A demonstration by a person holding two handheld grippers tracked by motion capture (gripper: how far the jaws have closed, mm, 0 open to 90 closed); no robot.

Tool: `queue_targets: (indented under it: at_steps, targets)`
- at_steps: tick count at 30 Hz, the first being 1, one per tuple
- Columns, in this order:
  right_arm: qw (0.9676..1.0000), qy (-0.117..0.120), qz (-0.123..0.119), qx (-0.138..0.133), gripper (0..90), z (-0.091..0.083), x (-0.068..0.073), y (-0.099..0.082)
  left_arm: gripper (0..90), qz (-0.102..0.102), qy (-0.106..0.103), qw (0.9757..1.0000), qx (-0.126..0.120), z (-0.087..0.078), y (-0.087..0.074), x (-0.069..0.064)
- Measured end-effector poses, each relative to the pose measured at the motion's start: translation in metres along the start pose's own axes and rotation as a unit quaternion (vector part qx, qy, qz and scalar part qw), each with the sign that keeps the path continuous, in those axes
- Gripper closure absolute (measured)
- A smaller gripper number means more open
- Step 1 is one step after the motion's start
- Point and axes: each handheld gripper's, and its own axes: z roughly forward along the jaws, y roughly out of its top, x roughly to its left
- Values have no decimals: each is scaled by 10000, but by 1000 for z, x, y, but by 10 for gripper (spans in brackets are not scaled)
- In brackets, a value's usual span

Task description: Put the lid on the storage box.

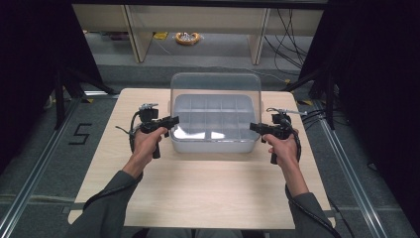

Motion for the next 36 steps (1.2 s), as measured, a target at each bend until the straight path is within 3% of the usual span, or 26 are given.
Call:
queue_targets:
  at_steps: [1,2,3,4,7,10,11,14,15,16,17,18,19,20,21,22,23,27,28,29,30,31,32,33,35,36]
  targets:
    - [9997,35,-233,-24,559,1,-5,0,623,-15,-15,10000,8,1,-1,0]
    - [9999,18,-156,-28,557,2,-5,-1,622,-44,-29,10000,22,2,-2,0]
    - [10000,40,72,33,555,0,-3,-2,620,-21,-23,10000,45,3,-2,0]
    - [9998,39,-191,-52,554,2,-8,-2,616,-33,6,10000,41,3,-2,0]
    - [9998,-2,-206,-64,542,5,-9,-2,611,15,17,10000,51,5,-2,0]
    - [10000,19,70,26,534,6,-4,-3,604,23,57,10000,76,6,-2,2]
    - [9999,-34,-102,-3,534,9,-7,-2,600,8,79,9999,72,6,-2,3]
    - [9999,-28,107,103,517,12,-3,-2,592,16,121,9999,92,8,-3,4]
    - [9999,-28,107,103,517,12,-3,-2,592,29,131,9999,103,8,-3,4]
    - [9999,-83,-48,65,514,13,-4,-2,590,31,152,9998,93,9,-3,4]
    - [9999,-61,105,112,511,14,-3,-3,586,51,168,9998,112,9,-4,4]
    - [9999,-37,-118,47,511,15,-7,-3,582,82,174,9997,130,10,-4,5]
    - [9999,-29,-92,67,510,15,-7,-3,581,58,180,9997,136,11,-4,5]
    - [9996,-93,209,146,509,15,-2,-4,581,32,168,9997,153,11,-4,6]
    - [9999,-109,10,80,509,17,-5,-4,579,25,173,9997,147,12,-5,6]
    - [9999,-80,61,97,508,16,-4,-4,578,22,164,9998,147,12,-5,7]
    - [9998,-121,-161,25,507,18,-7,-3,578,25,160,9998,153,12,-5,7]
    - [9998,-142,-151,58,501,18,-4,-3,567,33,179,9997,191,12,-5,8]
    - [9999,-143,15,92,500,18,-1,-3,561,-8,194,9996,197,13,-6,8]
    - [9996,-193,-170,74,499,18,-2,-3,557,8,182,9995,261,14,-7,10]
    - [9997,-223,-42,73,498,19,-1,-3,553,-32,158,9995,254,15,-7,10]
    - [9995,-249,-191,50,498,19,-3,-3,549,-102,126,9995,262,16,-8,12]
    - [9997,-209,-8,98,505,19,1,-3,547,-129,128,9996,218,16,-9,13]
    - [9987,-330,-391,23,516,19,-3,-2,546,-115,116,9997,199,16,-9,13]
    - [9993,-347,-129,112,517,19,2,-2,546,-105,106,9997,216,16,-9,13]
    - [9991,-365,-195,100,517,19,1,-2,545,-100,110,9997,211,16,-9,13]
